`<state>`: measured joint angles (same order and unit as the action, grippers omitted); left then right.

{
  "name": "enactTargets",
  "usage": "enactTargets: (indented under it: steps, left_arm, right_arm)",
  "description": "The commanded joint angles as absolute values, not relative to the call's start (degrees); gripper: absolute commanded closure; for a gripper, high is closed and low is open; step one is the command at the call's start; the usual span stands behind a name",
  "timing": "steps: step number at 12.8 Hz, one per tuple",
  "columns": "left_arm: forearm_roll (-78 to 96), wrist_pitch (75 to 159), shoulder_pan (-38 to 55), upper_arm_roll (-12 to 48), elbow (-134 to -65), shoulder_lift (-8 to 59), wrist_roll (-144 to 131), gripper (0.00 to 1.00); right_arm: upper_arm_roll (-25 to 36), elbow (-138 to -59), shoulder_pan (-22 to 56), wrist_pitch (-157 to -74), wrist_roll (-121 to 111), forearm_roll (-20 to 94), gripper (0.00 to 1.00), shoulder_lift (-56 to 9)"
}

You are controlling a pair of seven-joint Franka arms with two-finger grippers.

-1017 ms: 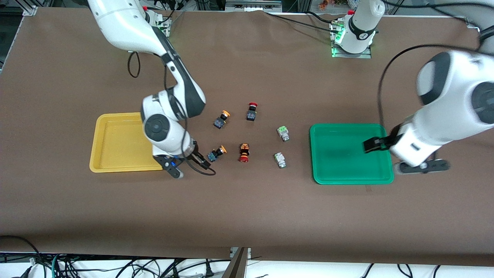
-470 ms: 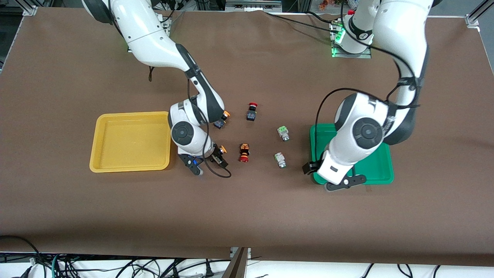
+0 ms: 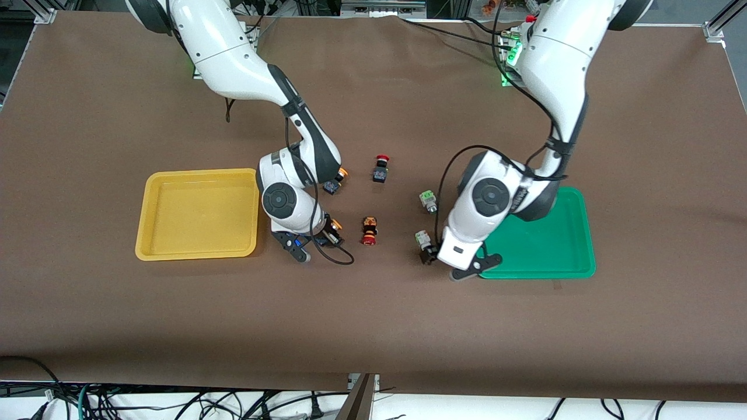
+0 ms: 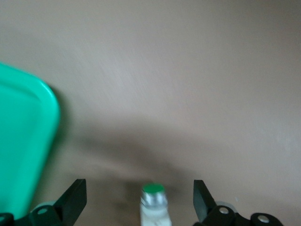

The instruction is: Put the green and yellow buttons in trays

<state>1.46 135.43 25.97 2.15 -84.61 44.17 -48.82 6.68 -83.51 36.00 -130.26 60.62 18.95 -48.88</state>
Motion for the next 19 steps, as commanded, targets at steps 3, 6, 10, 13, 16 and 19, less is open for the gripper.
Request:
enactTargets:
  steps: [3,6,10,13,16,19]
  left_arm:
    - [-9.4,137.4,30.0,1.5,-85.1,46.6,-59.5,0.00]
    - [-9.9,136.8,30.8,1.6,-85.8,46.8,-60.9,0.13]
    - [-9.8,136.8,30.8,2.5,-86.6,46.9,-61.1,0.94]
    - [-9.7,135.4,29.8,4.0,-86.6,46.0,-60.6,1.00]
    - [-9.0,127.7,23.1,6.6,-86.8,40.4,-45.8,1.00]
    - [-7.2,123.7,14.6,6.3,-96.6,31.3,-15.7,1.00]
  right_arm:
    - [16.1,-84.9,35.0,-111.8,39.1,19.1,1.00,-41.0]
    - [26.2,-92.7,35.1,-109.5,17.2,18.3,1.00,-37.4]
    - [30.3,-104.6,35.0,-118.2,8.6,18.8,0.96,-35.8]
    - [30.3,-107.1,35.0,-121.0,7.7,20.4,0.03,-35.3]
    - [29.6,-100.8,35.6,-111.8,15.8,24.0,0.02,-33.8]
    - [28.1,-96.9,40.4,-108.7,31.6,30.0,0.02,-34.0]
